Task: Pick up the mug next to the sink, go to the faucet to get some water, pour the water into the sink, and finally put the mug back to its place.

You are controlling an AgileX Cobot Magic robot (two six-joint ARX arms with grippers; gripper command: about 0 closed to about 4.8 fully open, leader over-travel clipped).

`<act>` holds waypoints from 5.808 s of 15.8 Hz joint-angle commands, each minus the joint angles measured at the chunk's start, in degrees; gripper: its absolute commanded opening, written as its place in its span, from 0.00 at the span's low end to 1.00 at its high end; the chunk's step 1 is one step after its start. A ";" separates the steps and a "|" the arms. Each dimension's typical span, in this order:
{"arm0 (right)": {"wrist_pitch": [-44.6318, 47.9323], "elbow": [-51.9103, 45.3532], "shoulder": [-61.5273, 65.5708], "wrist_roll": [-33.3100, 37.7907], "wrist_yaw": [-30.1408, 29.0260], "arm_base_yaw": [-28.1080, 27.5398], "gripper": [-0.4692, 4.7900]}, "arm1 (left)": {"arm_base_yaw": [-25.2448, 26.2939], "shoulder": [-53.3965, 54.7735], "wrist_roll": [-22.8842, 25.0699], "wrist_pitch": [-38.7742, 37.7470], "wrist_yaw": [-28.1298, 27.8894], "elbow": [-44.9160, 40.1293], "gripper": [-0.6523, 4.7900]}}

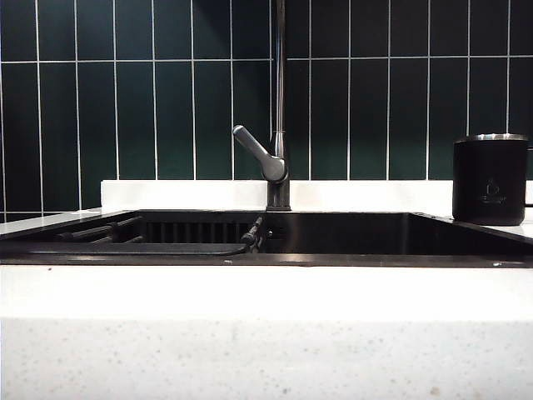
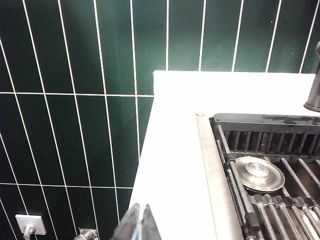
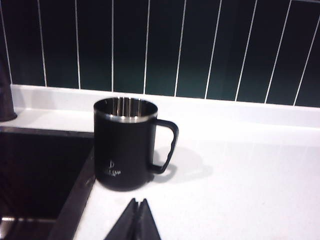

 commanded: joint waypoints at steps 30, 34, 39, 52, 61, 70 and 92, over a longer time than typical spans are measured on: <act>-19.26 35.47 15.67 8.26 -0.96 0.39 0.09 | -0.07 14.95 0.07 -4.83 13.11 28.72 0.11; -22.45 35.45 21.40 2.01 -0.92 0.48 0.09 | -0.07 28.09 -0.22 -0.98 20.76 32.37 0.11; -21.55 35.47 21.75 -0.15 1.97 0.44 0.10 | -0.92 38.64 -0.72 8.33 21.77 32.54 0.11; -15.98 35.45 43.41 -1.79 7.98 0.48 0.54 | -5.05 52.72 3.91 16.17 24.72 32.63 0.41; 5.77 35.45 69.16 7.26 12.90 0.39 0.55 | -5.07 71.25 6.47 22.86 28.68 41.33 0.41; 20.87 35.50 82.95 7.21 12.63 -1.70 0.55 | -5.38 82.16 6.69 20.11 35.65 51.63 0.42; 36.20 35.76 89.26 3.87 -1.11 -6.12 0.20 | -5.40 87.14 7.98 16.48 44.00 51.60 0.46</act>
